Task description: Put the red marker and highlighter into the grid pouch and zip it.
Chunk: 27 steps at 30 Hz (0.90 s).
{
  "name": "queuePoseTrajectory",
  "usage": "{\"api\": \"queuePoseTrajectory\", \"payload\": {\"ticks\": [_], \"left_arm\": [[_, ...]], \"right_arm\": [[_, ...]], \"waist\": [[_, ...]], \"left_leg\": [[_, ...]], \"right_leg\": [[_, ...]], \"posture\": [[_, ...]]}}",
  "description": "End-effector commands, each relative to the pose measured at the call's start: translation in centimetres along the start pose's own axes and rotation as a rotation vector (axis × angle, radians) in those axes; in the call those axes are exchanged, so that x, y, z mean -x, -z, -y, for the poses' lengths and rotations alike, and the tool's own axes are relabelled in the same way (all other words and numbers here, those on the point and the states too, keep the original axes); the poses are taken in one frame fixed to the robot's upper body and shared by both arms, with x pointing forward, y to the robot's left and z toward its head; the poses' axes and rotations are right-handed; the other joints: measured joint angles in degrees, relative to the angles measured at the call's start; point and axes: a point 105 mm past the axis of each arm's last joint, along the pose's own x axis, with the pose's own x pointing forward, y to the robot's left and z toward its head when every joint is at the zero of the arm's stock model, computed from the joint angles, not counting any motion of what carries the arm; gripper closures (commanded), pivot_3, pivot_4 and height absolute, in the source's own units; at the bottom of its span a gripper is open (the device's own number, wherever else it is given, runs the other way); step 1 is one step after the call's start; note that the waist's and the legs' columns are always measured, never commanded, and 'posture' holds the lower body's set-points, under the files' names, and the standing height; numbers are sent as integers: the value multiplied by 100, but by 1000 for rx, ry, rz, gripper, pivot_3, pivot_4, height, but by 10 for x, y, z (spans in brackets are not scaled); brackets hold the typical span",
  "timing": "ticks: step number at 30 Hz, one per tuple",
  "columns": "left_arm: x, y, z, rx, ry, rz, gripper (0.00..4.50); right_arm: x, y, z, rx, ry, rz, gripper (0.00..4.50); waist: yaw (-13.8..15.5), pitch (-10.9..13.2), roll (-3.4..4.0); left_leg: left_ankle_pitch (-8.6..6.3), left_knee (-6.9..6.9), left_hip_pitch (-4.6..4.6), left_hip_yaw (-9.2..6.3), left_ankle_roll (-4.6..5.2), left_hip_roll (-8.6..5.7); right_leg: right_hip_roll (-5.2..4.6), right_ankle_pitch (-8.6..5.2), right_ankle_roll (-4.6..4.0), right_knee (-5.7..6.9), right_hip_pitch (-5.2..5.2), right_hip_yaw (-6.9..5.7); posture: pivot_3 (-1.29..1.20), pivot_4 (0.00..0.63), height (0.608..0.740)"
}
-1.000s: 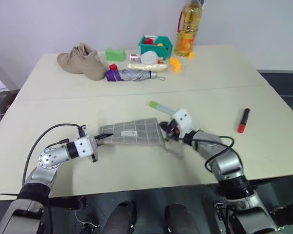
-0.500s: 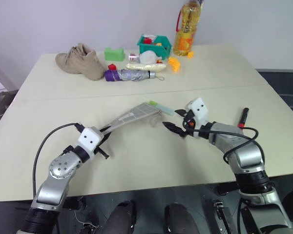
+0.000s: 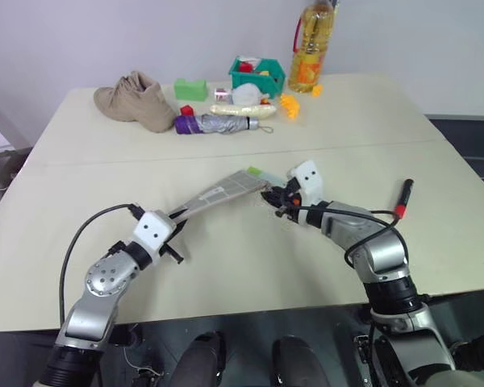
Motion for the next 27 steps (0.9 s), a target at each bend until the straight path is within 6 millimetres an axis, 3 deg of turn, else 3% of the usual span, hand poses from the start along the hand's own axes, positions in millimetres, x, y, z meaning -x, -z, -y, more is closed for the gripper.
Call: {"api": "queuePoseTrajectory", "payload": {"ticks": [1, 8, 21, 27], "left_arm": [[-3, -11, 0, -22, -3, 36, 4500], [-10, -15, 5, -25, 1, 33, 4500], [-20, -22, 29, -23, 40, 41, 4500], [-24, -25, 29, -13, 20, 48, 4500]], "right_arm": [[0, -18, -8, 39, -23, 44, 4398], [-6, -20, -45, 193, -142, -14, 4398], [-22, -45, -125, 343, -410, 8, 4398], [-25, -47, -138, 365, -478, 0, 4398]], "waist": [[1, 0, 0], [-8, 0, 0], [-2, 0, 0], [-1, 0, 0]], "left_leg": [[0, 0, 0, 0, 0, 0], [0, -1, 0, 0, 0, 0], [0, -1, -1, -2, 0, -1], [0, -1, -1, -3, -1, -1]], "right_leg": [[0, 0, 0, 0, 0, 0], [1, 0, 0, 0, -2, 0], [0, 0, 0, 0, -3, -2], [1, 0, 0, 0, -7, -2]], "posture": [[0, 150, 739], [0, 150, 739], [0, 150, 739], [0, 150, 739]]}}
